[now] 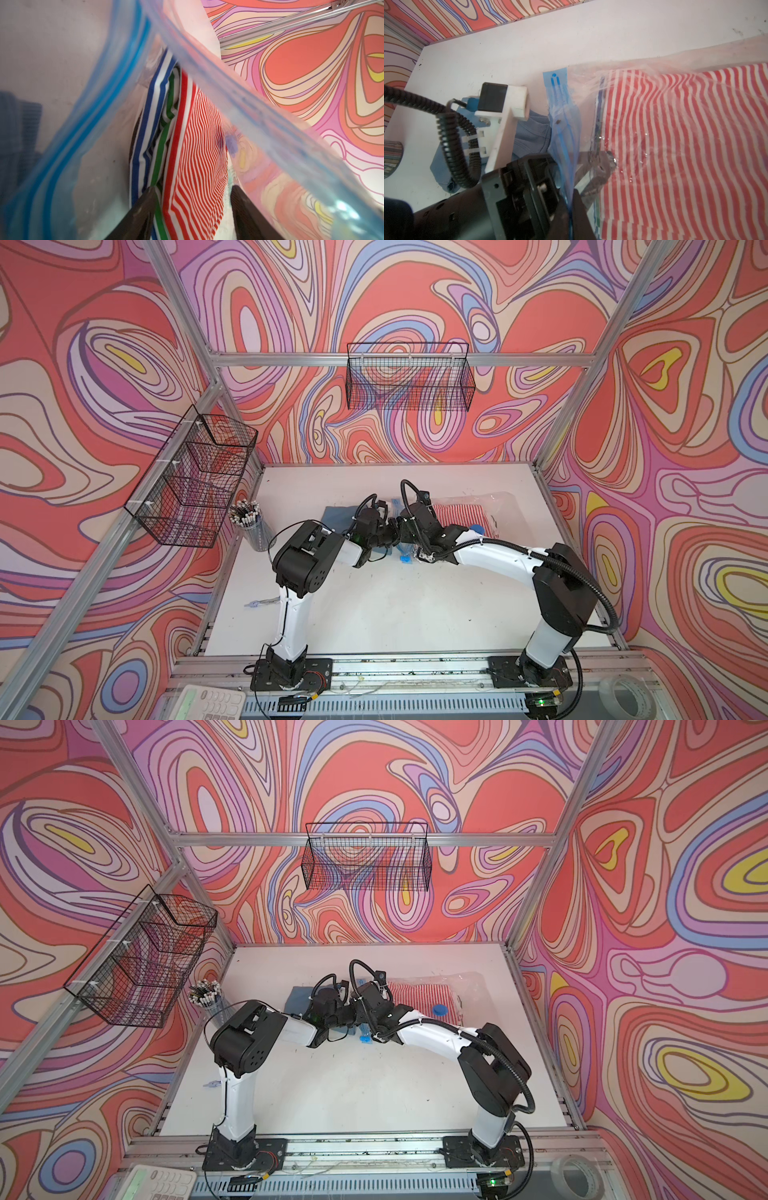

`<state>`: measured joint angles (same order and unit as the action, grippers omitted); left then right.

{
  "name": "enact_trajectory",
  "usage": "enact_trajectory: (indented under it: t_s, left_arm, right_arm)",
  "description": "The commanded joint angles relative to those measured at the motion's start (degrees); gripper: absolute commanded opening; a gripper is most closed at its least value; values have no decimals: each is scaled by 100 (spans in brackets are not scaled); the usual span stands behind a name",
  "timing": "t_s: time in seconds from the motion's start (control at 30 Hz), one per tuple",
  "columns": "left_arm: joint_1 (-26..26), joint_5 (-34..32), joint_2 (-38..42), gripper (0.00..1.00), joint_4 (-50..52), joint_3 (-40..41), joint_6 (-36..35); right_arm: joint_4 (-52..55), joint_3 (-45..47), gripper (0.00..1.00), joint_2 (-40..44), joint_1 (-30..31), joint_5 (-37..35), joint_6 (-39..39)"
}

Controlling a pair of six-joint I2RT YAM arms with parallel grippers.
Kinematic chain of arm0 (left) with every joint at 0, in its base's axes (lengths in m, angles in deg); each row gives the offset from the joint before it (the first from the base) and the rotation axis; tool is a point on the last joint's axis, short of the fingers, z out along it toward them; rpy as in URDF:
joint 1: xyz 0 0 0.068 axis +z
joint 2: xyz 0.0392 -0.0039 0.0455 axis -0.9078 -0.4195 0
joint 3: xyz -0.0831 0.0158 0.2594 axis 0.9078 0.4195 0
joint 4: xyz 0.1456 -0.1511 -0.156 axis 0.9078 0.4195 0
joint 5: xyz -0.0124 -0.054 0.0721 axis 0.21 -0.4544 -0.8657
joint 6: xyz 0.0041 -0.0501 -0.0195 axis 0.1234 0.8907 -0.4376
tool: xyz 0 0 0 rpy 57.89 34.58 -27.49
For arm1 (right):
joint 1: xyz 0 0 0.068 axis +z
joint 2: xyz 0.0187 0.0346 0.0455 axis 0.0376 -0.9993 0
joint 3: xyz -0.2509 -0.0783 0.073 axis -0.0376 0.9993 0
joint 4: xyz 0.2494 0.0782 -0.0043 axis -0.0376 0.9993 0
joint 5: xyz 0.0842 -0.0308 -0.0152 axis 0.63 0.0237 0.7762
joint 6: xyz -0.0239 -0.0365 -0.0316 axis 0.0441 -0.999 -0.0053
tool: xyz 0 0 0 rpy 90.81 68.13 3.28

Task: Take the tank top out of the vacuum bag
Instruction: Take out the tank top from the vacuum bag.

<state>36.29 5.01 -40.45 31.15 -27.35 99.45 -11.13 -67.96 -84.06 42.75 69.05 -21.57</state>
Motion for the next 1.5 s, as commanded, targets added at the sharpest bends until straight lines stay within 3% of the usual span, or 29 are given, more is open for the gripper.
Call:
enact_trajectory:
  t_s: [0.0,0.63,0.77,0.87,0.93,1.1,1.17,1.33,1.47]
  left_arm:
    - [-35,3,-2,60,-171,-90,9]
    - [-115,-119,-303,57,223,-621,-102]
    - [-124,-10,-422,50,26,-722,56]
    - [-133,77,-467,34,3,-834,113]
    - [-142,125,-447,30,27,-881,100]
    - [-145,124,-296,39,738,-1031,-288]
    - [-149,42,-200,33,947,-1003,-470]
    - [-151,80,-150,36,949,-1028,-502]
    - [-160,158,-368,33,774,-1186,-313]
  right_arm:
    - [-291,64,0,255,25,163,149]
    - [-591,294,0,313,24,276,207]
    - [-677,305,0,261,26,333,230]
    - [-695,320,0,205,27,360,267]
    - [-730,366,0,203,26,355,283]
    - [-843,505,0,288,26,295,308]
    - [-830,512,0,321,27,276,273]
    - [-759,494,0,376,27,178,198]
    - [-785,511,0,367,27,158,189]
